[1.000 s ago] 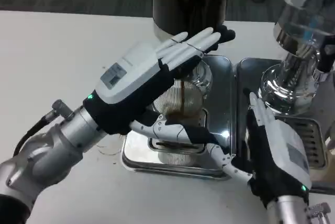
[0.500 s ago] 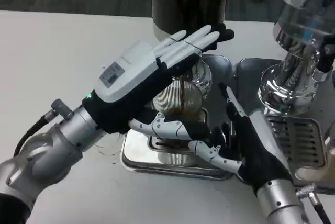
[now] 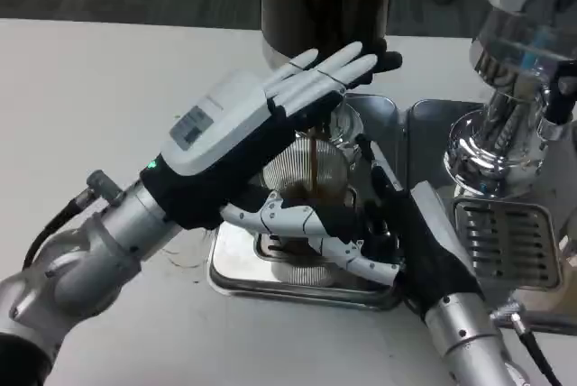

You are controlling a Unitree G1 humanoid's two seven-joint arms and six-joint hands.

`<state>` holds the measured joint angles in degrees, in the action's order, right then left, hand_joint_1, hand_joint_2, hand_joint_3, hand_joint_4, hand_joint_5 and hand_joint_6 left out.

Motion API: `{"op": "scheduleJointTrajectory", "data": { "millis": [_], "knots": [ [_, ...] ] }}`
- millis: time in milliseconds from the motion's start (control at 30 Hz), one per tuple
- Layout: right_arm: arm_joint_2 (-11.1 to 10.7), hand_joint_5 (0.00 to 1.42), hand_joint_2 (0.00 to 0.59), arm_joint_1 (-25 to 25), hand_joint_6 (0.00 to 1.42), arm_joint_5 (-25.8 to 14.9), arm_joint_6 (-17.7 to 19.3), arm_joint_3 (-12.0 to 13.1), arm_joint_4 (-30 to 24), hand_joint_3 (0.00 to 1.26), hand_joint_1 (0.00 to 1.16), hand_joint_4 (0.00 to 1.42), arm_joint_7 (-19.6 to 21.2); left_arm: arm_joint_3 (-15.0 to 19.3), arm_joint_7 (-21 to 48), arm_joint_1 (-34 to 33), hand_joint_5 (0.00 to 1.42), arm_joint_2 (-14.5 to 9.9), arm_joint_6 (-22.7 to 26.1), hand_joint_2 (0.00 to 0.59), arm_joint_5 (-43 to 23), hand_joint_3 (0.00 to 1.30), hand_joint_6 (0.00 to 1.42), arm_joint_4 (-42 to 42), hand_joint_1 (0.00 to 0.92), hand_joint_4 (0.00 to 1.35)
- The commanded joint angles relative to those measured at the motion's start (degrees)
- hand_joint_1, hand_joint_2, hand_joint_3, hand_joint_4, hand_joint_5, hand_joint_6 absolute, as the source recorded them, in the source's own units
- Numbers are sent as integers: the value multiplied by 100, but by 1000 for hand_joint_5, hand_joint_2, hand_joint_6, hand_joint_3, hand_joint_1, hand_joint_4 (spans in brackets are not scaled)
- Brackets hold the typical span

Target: Grasp the cup under the faucet to collect the drink, then remove the cup.

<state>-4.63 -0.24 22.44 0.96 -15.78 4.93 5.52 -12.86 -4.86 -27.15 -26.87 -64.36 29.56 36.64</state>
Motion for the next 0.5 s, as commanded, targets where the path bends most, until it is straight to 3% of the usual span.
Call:
{"op": "scheduleJointTrajectory", "data": {
  "millis": [33, 300, 500],
  "knots": [
    [-10, 0, 201, -167, 0, 100, 154, -60, 141, 0, 668, 0, 55, -67, 132, 31, 216, -78, 16, 127, 53, 86, 56, 38, 0, 0],
    [26, 0, 204, -310, 1, 31, 196, -42, 313, 0, 660, 0, 32, 42, 119, 45, 208, -106, 78, 129, -38, 88, 40, -57, 0, 0],
    [66, 0, 204, -347, 2, -48, 245, -33, 403, 0, 651, 0, 38, 424, 15, 193, 198, -240, 228, 130, -296, 86, 31, -359, 0, 0]
  ]
}}
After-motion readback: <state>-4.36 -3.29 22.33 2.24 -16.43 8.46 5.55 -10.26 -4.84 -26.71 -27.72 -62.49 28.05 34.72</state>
